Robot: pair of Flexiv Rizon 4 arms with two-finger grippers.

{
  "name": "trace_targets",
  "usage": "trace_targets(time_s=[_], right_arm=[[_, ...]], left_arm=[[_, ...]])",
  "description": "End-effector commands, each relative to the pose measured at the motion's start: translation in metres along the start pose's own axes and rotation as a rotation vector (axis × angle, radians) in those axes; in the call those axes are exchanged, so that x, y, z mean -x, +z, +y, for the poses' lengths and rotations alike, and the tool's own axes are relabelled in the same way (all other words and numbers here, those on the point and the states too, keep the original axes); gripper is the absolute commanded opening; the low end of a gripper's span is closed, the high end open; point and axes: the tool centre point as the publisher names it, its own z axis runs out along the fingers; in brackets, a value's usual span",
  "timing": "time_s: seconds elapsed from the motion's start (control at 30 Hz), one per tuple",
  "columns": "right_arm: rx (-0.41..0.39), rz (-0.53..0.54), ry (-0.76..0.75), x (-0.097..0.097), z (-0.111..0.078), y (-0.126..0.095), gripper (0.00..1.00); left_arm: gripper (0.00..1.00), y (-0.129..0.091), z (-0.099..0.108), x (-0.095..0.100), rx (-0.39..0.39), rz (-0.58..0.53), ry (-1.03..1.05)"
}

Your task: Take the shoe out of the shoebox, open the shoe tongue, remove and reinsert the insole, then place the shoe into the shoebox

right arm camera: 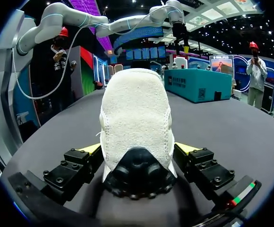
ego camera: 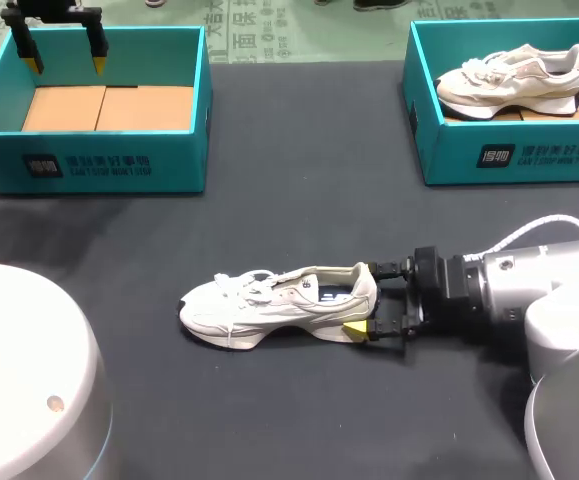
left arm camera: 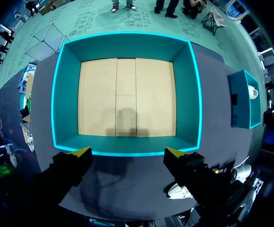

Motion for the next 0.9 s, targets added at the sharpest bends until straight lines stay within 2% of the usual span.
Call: trace_targets(time_s=[0.03, 0.57, 0.6, 0.67, 0.73, 0.8, 0.9], right_arm=[[-0.006, 0.005, 0.006, 0.003, -0.002, 0.009, 1.00], [-0.006, 0.012, 0.020, 0.000, -0.004, 0.019, 1.00], [-0.007, 0.012, 0.021, 0.000, -0.004, 0.020, 0.91], [-0.008, 0.011, 0.023, 0.001, -0.004, 0.020, 0.49], [-0.009, 0.011, 0.024, 0.001, -0.004, 0.020, 0.19], [-0.010, 0.011, 0.024, 0.001, -0.004, 0.020, 0.00], [-0.011, 0.013, 0.024, 0.001, -0.004, 0.021, 0.00]], left_arm=[[1.00, 0.000, 0.000, 0.000, 0.000, 0.000, 0.000], [1.00, 0.000, 0.000, 0.000, 0.000, 0.000, 0.000], [1.00, 0.000, 0.000, 0.000, 0.000, 0.000, 0.000], [1.00, 0.000, 0.000, 0.000, 0.000, 0.000, 0.000], [1.00, 0.000, 0.000, 0.000, 0.000, 0.000, 0.000], [1.00, 0.000, 0.000, 0.000, 0.000, 0.000, 0.000], [1.00, 0.000, 0.000, 0.000, 0.000, 0.000, 0.000]])
